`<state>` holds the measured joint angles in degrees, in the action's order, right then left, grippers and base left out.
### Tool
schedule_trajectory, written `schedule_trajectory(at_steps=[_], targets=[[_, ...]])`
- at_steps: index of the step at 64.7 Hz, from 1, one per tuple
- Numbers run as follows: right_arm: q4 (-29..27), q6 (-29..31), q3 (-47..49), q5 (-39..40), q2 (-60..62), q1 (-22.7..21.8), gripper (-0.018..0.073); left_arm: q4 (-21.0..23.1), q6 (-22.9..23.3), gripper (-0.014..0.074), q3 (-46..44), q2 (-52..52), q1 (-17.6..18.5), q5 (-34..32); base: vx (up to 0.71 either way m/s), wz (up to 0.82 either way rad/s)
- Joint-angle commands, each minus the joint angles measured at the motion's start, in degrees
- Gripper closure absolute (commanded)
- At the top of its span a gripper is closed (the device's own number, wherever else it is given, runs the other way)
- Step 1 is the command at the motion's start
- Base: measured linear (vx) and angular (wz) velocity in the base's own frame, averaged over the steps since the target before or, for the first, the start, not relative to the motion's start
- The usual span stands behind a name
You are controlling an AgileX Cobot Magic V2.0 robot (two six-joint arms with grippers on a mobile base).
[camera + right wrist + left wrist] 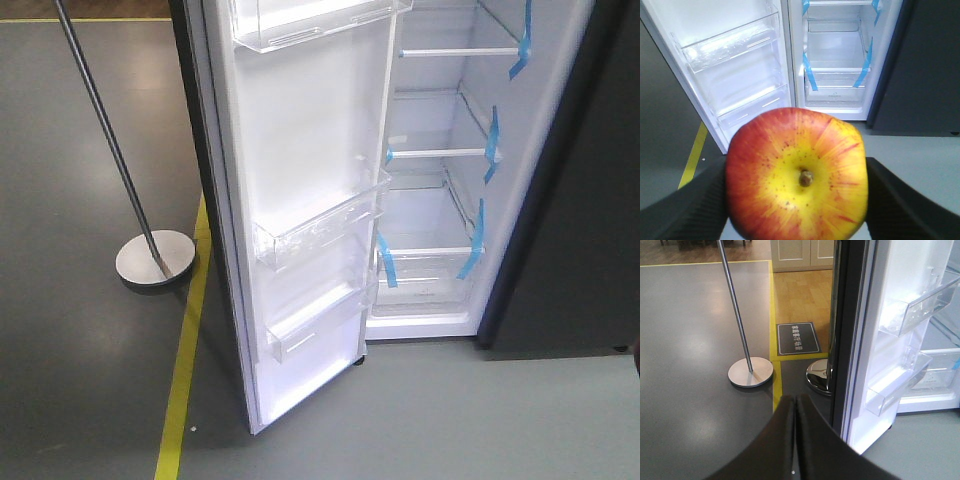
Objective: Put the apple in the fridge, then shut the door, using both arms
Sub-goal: 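Drive closer to the open refrigerator door holding the apple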
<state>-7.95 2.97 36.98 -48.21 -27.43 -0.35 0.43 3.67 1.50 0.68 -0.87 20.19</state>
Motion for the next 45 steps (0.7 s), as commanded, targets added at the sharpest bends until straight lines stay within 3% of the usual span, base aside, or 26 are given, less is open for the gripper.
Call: schedule_trajectory(at_steps=[1, 45], targets=[[-0.23, 0.35, 1.44, 4.36, -0.34, 0.01, 0.0364, 0.20, 0.08, 0.0602, 1.09, 0.81, 0.12, -4.03, 0.07, 0.03], [-0.23, 0.35, 1.44, 4.36, -0.34, 0.01, 0.0364, 0.20, 0.08, 0.0602, 1.09, 0.81, 0.12, -4.03, 0.04, 0.03]])
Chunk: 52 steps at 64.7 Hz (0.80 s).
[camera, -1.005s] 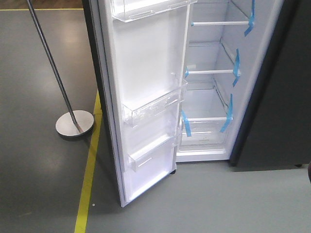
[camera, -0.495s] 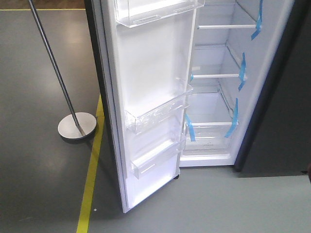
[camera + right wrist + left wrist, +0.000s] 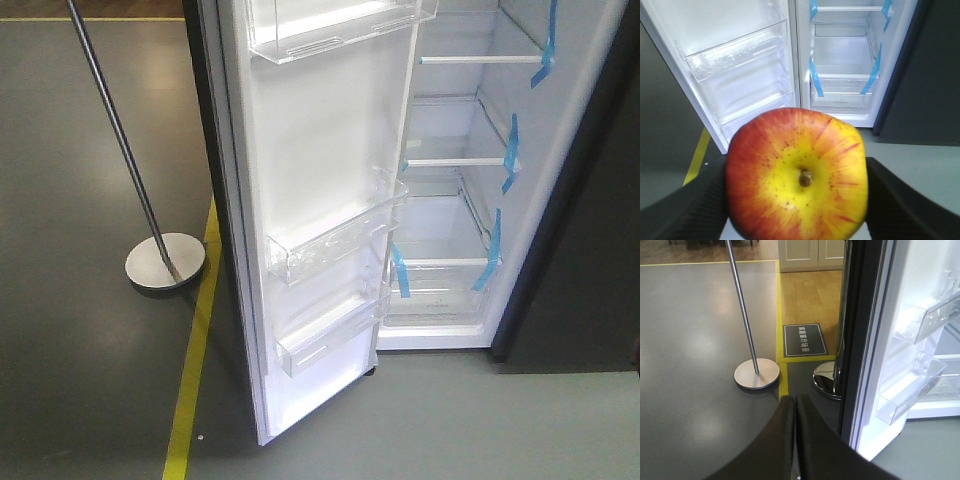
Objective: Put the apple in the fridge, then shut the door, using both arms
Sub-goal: 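Drive closer to the open refrigerator door holding the apple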
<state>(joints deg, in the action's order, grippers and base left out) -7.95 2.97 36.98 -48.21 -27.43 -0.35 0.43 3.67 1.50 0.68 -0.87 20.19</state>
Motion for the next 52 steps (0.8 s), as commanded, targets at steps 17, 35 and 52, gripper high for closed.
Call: schedule_trajectory(at_steps=[17, 35, 52], targets=[[-0.23, 0.35, 1.44, 4.36, -0.34, 0.01, 0.0364, 0.20, 0.08, 0.0602, 1.09, 0.81, 0.12, -4.03, 0.03, 0.03], [-0.23, 0.35, 1.44, 4.36, -0.34, 0.01, 0.0364, 0.20, 0.08, 0.0602, 1.09, 0.81, 0.12, -4.03, 0.04, 0.03], [-0.23, 0.35, 1.44, 4.36, -0.34, 0.01, 0.0364, 0.20, 0.08, 0.0602, 1.09, 0.81, 0.12, -4.03, 0.04, 0.02]])
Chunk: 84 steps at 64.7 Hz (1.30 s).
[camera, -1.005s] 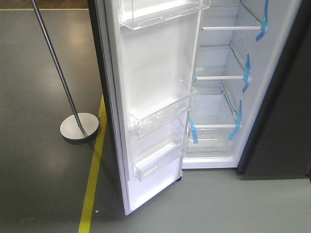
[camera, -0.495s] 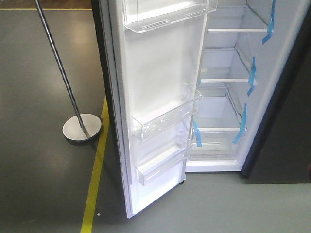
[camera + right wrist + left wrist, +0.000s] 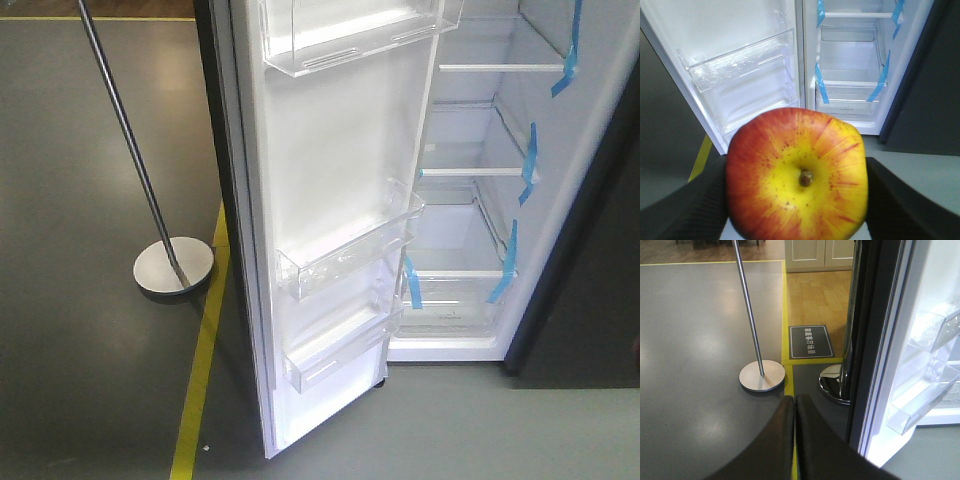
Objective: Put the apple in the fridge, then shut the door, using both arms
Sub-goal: 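Drive closer to the open refrigerator door holding the apple, then move the right gripper with the apple over the upper door bin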
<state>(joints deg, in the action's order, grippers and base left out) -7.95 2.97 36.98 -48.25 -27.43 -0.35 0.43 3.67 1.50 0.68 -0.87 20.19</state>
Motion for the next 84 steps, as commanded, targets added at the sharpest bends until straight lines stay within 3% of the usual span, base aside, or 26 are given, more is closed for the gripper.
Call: schedule_trajectory(at_steps=[1, 84], targets=[[-0.23, 0.35, 1.44, 4.40, -0.34, 0.01, 0.0364, 0.20, 0.08, 0.0602, 1.09, 0.81, 0.12, -4.03, 0.05, 0.01], [-0.23, 0.35, 1.44, 4.40, -0.34, 0.01, 0.0364, 0.20, 0.08, 0.0602, 1.09, 0.81, 0.12, -4.03, 0.05, 0.00]])
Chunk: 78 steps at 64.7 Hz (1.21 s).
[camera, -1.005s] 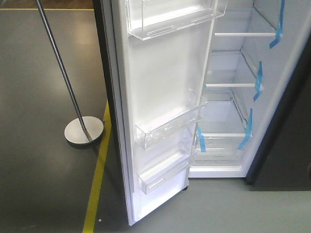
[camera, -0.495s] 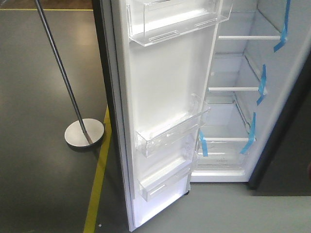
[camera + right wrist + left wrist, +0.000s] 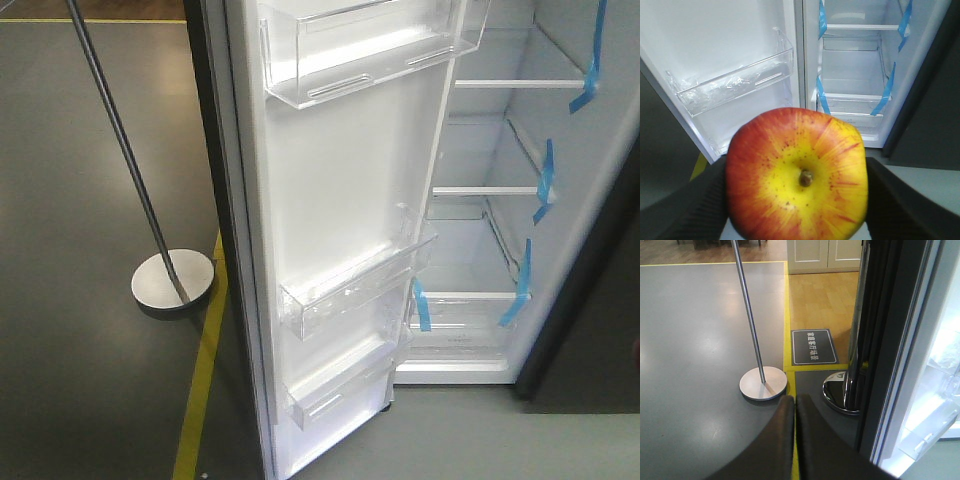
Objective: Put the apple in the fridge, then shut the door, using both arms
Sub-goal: 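Move the right gripper with the apple over the upper door bin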
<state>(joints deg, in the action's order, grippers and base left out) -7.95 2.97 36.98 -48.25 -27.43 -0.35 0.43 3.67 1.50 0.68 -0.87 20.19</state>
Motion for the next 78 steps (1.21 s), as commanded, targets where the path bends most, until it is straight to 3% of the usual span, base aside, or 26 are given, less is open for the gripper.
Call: schedule_trajectory(at_steps=[1, 78], targets=[[-0.23, 0.35, 1.44, 4.40, -0.34, 0.01, 0.0364, 0.20, 0.08, 0.0602, 1.09, 0.81, 0.12, -4.03, 0.05, 0.00], [-0.23, 0.35, 1.44, 4.40, -0.34, 0.01, 0.0364, 0.20, 0.08, 0.0602, 1.09, 0.81, 0.12, -4.03, 0.05, 0.00]])
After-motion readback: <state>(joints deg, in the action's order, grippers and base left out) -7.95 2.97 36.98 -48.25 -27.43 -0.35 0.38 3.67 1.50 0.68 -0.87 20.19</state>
